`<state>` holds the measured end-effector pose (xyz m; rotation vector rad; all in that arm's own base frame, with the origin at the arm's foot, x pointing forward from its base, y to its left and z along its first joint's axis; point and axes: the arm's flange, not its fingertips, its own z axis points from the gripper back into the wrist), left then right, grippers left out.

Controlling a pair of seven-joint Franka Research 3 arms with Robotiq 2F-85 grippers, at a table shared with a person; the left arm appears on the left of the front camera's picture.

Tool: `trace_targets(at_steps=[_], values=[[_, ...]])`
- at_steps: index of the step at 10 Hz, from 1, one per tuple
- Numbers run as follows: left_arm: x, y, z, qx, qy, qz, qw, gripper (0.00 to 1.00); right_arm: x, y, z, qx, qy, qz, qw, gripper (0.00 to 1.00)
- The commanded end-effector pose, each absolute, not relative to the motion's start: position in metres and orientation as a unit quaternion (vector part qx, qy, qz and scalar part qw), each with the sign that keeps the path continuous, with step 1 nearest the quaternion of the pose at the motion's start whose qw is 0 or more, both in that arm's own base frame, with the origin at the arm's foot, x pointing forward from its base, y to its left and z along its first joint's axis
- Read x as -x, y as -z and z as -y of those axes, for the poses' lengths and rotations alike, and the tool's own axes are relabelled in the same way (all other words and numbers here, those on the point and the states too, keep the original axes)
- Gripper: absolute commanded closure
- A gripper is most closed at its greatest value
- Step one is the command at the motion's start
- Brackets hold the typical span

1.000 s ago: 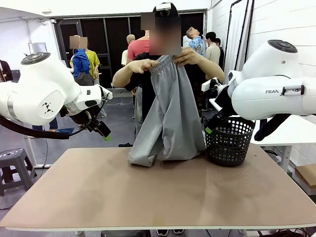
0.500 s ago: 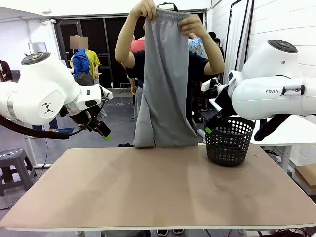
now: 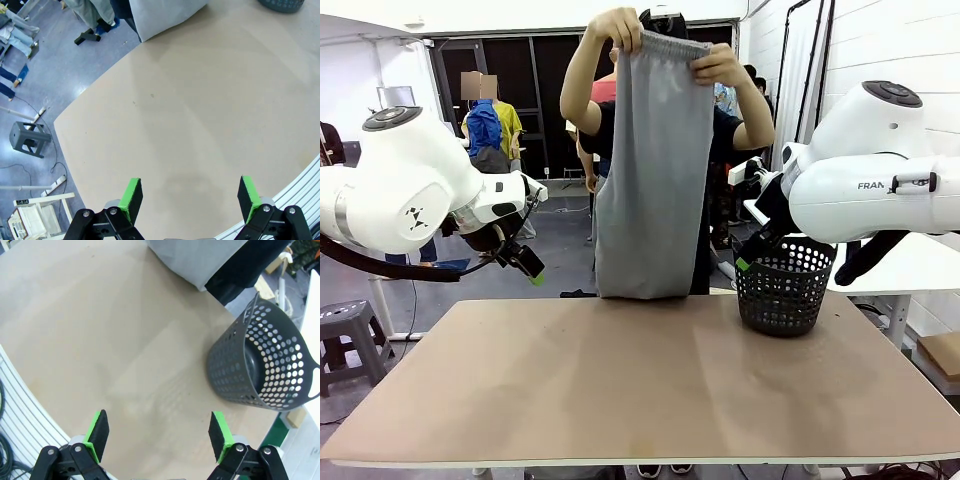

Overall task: Fold the training pants.
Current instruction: Grab both ends of the Training pants handed by a person.

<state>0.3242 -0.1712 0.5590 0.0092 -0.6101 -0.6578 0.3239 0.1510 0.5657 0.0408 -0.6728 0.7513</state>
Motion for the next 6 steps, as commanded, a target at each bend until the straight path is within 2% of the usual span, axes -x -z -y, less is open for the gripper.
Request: trace_targets(at_steps=[1,6], values=[[-0.3265,-0.5597,0.1710,-0.003,0.318,0.294,0.901,0.00,-0.3239,-0.5653,-0.1509,-0.020,-0.360,0.322,0.875,0.00],[-0.3265,-0.5597,0.1710,-0.003,0.318,0.294,0.901,0.00,-0.3239,-0.5653,-0.1509,-0.020,-0.360,0.322,0.875,0.00]])
